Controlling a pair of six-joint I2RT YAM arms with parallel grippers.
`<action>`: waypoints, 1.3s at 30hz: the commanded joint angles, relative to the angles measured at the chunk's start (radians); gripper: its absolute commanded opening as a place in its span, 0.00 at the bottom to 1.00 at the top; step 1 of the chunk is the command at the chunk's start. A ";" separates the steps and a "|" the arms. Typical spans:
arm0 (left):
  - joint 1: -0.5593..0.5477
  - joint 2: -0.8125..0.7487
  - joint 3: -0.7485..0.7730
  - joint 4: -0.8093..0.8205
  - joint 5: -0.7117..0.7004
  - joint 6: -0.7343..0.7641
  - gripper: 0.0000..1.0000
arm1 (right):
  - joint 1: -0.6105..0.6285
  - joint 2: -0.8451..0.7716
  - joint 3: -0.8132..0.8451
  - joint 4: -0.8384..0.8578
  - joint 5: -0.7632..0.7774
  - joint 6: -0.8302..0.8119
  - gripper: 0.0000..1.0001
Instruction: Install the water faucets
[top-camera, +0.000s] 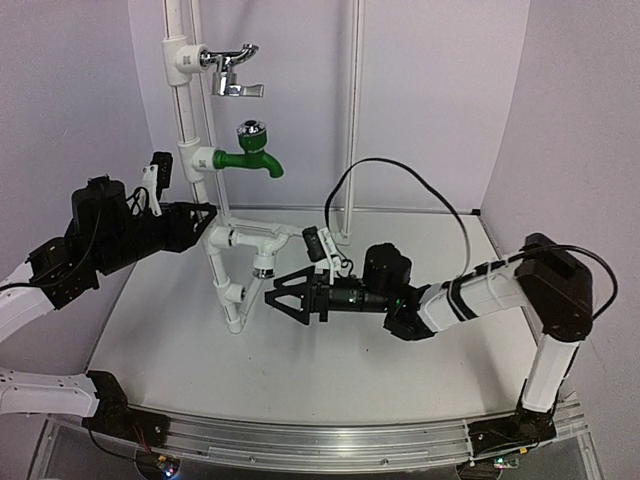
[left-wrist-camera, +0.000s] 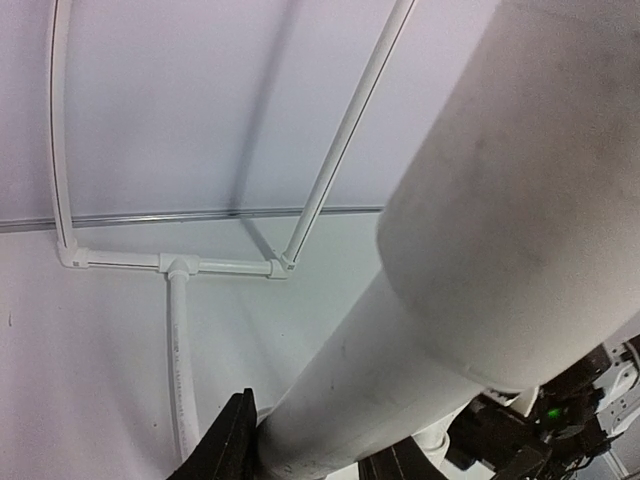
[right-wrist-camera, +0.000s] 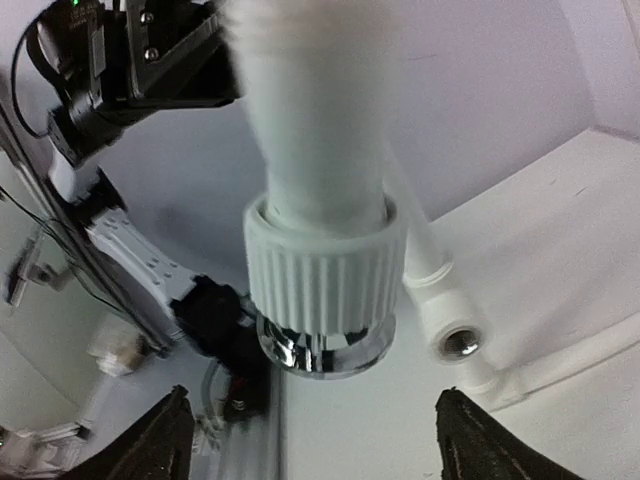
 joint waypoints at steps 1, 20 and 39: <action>-0.014 0.002 -0.011 -0.065 0.104 -0.167 0.00 | 0.025 -0.202 0.070 -0.481 0.302 -0.672 0.90; -0.014 0.027 0.005 -0.065 0.100 -0.158 0.00 | 0.085 -0.222 0.335 -0.680 0.466 -2.073 0.92; -0.014 0.020 0.004 -0.065 0.102 -0.148 0.00 | 0.116 -0.087 0.411 -0.638 0.463 -1.916 0.53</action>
